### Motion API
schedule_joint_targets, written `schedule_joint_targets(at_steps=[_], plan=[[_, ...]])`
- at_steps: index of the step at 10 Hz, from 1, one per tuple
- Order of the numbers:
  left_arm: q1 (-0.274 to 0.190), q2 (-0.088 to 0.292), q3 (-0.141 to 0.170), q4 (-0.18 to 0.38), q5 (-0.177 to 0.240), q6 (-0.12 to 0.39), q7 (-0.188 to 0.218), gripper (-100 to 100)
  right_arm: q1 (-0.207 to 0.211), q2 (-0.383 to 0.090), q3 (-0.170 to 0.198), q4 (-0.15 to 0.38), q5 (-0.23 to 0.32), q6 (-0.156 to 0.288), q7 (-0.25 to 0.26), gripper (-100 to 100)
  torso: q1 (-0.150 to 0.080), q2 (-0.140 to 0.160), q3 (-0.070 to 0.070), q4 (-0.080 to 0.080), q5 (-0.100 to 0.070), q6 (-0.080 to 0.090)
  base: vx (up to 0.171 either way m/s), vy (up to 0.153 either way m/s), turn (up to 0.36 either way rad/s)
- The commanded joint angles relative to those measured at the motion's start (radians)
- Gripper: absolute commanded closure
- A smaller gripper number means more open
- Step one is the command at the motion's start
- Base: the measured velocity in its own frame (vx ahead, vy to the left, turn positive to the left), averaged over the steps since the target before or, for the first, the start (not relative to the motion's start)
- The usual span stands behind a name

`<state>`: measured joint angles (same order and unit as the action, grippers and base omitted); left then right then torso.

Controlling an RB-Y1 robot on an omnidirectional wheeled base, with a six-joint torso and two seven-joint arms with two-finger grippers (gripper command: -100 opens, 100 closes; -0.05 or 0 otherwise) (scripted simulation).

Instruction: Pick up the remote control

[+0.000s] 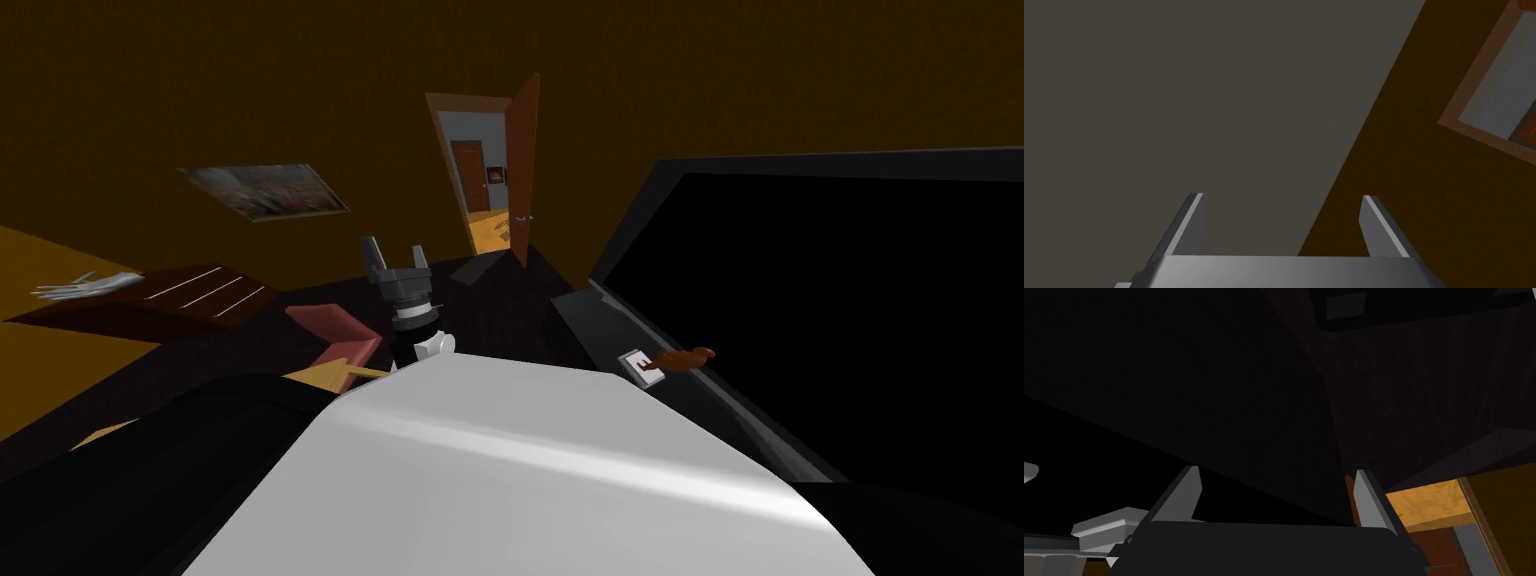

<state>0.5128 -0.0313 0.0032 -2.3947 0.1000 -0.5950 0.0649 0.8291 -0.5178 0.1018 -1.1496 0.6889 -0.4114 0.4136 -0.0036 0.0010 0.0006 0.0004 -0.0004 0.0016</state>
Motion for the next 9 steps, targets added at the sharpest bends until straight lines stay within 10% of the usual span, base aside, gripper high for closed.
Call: schedule_joint_targets(at_steps=[1,9], plan=[[0.000,0.000,0.000,0.000,0.000,0.000,0.000,0,0.003,-0.014,0.013,0.050,0.022,-0.002,0.012,-100,0.000,0.000,0.000,0.000,0.000,0.000,0.032,-0.065,0.269],[0.000,0.000,0.000,0.000,0.000,0.000,0.000,0,0.010,-0.064,0.069,0.261,0.085,0.005,0.034,-100,-0.001,0.001,0.000,0.000,0.000,0.000,0.010,-0.063,0.189]])
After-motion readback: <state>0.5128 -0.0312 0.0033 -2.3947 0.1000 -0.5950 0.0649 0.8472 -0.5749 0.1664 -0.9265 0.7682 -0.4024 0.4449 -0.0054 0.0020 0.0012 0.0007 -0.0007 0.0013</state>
